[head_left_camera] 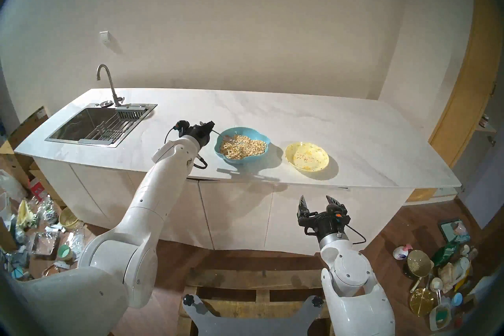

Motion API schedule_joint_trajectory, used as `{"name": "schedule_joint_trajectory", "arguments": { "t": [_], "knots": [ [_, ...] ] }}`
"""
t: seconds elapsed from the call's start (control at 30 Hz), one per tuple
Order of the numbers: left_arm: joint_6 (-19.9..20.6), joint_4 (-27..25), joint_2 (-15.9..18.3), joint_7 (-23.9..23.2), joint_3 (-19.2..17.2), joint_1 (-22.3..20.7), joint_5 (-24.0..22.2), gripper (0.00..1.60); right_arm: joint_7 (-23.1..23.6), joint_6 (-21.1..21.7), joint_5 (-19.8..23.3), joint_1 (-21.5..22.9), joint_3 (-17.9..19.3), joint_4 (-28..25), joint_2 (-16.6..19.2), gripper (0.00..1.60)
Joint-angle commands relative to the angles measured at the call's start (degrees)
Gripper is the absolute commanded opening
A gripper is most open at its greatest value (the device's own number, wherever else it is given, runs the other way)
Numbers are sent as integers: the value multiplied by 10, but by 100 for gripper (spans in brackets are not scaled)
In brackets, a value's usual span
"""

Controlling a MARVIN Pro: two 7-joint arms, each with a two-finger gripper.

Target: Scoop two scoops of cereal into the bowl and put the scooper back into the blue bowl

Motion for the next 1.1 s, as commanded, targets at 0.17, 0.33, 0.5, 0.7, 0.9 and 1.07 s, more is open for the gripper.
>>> {"name": "schedule_joint_trajectory", "arguments": {
  "t": [0.17, 0.33, 0.5, 0.7, 0.9, 1.07],
  "knots": [
    [18, -20, -1, 33, 11, -25, 10, 0, 0, -3, 0, 3, -1, -15, -1, 160],
    [14, -6, -5, 36, 15, -29, 10, 0, 0, -3, 0, 3, -1, -15, -1, 160],
    [8, 14, -13, 38, 17, -31, 6, 0, 0, -3, 0, 3, -1, -15, -1, 160],
    [-2, 30, -27, 37, 15, -23, 0, 0, 0, -3, 0, 3, -1, -15, -1, 160],
    [-5, 26, -41, 43, 20, -8, -1, 0, 0, -3, 0, 3, -1, -15, -1, 160],
    [-8, 21, -49, 48, 26, 5, 2, 0, 0, -3, 0, 3, -1, -15, -1, 160]
  ]
}}
